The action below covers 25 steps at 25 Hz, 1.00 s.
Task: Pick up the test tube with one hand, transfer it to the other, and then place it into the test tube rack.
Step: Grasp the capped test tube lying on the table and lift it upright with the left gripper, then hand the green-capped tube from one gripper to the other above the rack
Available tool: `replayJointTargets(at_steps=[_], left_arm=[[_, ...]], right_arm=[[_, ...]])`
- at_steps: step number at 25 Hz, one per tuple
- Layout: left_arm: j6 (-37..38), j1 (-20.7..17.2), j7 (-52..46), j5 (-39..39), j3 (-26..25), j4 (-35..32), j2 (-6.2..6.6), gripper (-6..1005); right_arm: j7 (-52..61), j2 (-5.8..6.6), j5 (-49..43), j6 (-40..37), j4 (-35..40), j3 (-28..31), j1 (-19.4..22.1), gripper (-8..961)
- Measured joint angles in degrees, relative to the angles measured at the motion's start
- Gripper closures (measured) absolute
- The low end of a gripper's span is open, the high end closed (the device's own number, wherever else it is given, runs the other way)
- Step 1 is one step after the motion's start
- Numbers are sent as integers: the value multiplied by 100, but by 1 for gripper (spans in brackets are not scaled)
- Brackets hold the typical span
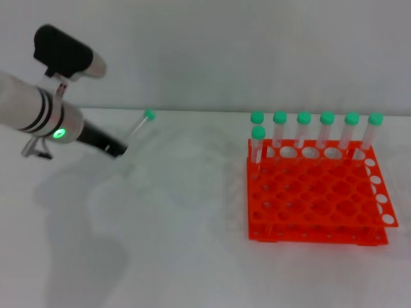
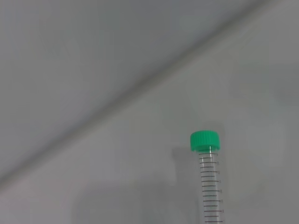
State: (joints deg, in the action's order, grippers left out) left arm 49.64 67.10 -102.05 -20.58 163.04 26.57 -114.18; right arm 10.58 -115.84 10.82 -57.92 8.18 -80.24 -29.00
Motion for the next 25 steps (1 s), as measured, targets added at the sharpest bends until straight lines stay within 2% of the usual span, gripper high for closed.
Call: replayJointTargets(at_steps=[4,8,9,10,11,12,13,14,16,17,19,20,23,25], left_arm=[[-193,-188,1319,1911,-1,7,-126,804],[215,-687,3562,4452,-1,-174,-363,802],[479,-919,4438,5331,-1,-373,-423,801],[658,-1092,4963,5852,-5,-552,-448,801],[658,-1092,4963,5852,-5,-552,-448,800],[819,-1235,5374,6248,-5,-755,-455,800],[1305,-1698,6515,7288,-18,-1432,-458,799],[1398,-1790,6724,7489,-19,-1575,-460,798],[1785,-2257,7691,8297,-29,-2283,-493,797],[1850,-2341,7878,8417,-28,-2446,-504,797],[2032,-2595,8557,8686,-52,-3007,-520,796],[2100,-2693,8784,8751,-75,-3244,-525,795],[2266,-2893,9104,8813,-140,-3820,-544,793],[2303,-2926,9115,8801,-149,-4033,-553,792]], right_arm=[[1,0,0,-26,4,-3,7,127],[17,-3,-1,-175,16,-30,39,127],[17,-3,-1,-175,16,-30,39,128],[180,-13,-1,-288,18,-24,60,128],[256,-13,-1,-310,18,-24,64,128],[500,-6,-9,-358,17,-35,75,128],[753,7,-24,-401,18,-60,85,128],[1027,28,-31,-438,18,-92,98,129],[1421,64,-58,-471,65,-245,113,129],[1545,77,-65,-481,115,-336,122,129],[1865,154,-75,-494,354,-690,210,130],[2097,235,-142,-501,505,-934,262,130],[3218,579,-760,-593,940,-1549,323,131],[4167,824,-1519,-898,1083,-1684,243,131]])
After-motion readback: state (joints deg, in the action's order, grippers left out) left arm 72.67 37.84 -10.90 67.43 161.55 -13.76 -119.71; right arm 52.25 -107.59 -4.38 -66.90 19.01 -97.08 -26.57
